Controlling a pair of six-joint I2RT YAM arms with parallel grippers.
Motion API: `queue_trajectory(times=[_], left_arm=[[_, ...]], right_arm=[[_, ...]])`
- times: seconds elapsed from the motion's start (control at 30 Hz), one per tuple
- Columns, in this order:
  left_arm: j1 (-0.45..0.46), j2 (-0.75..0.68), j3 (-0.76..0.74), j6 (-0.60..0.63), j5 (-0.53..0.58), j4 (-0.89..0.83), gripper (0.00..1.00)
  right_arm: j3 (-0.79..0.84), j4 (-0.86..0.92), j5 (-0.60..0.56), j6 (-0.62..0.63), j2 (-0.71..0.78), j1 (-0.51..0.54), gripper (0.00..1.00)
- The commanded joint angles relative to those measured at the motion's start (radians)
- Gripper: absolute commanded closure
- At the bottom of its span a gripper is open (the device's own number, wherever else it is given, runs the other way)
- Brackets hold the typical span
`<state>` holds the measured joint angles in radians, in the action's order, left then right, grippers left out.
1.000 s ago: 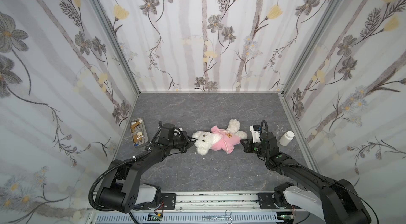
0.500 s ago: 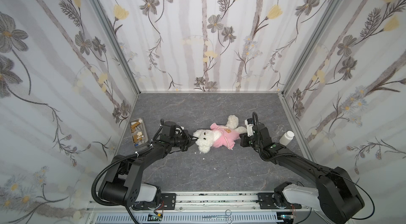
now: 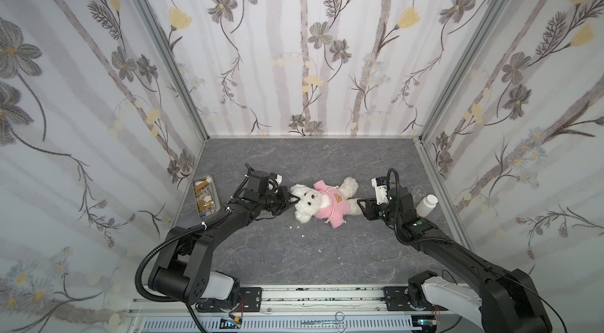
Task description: Dress the teddy bear
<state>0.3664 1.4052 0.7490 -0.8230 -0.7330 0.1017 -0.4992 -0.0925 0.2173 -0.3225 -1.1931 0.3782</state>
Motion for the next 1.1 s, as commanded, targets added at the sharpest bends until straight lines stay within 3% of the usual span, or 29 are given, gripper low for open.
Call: queue_trajectory(times=[0.0,0.13,0.23,0.3,0.53,0.7,0.87,0.97,1.07], left_arm=[[0.02,-0.008,0.056,0.193,0.032,0.023,1.0],[0.087,-0.009,0.101,0.374,-0.031,0.023,1.0],[0.089,0.036,0.083,0.356,-0.046,0.021,0.99],[0.091,0.083,0.071,0.33,-0.081,0.021,0.86],[0.075,0.174,0.058,0.212,-0.01,0.022,0.59],[0.042,0.202,0.048,0.029,-0.11,0.04,0.4],[0.026,0.123,-0.032,-0.177,-0.143,0.237,0.07],[0.028,0.16,-0.006,-0.202,-0.119,0.232,0.0],[0.045,0.255,0.057,-0.158,-0.108,0.173,0.0]], right_arm=[[-0.034,-0.027,0.0,0.02,0.064,-0.012,0.53],[-0.095,-0.012,-0.021,0.021,0.076,-0.028,0.5],[-0.11,-0.057,0.012,-0.025,0.013,-0.028,0.49],[-0.112,-0.114,0.069,-0.071,-0.06,-0.026,0.52],[-0.074,-0.302,0.162,-0.244,-0.338,0.006,0.74],[-0.014,-0.33,0.105,-0.252,-0.355,0.055,0.79],[0.021,-0.332,0.043,-0.237,-0.333,0.096,0.83],[0.04,-0.332,0.02,-0.225,-0.317,0.111,0.83],[0.061,-0.346,0.008,-0.222,-0.307,0.119,0.84]])
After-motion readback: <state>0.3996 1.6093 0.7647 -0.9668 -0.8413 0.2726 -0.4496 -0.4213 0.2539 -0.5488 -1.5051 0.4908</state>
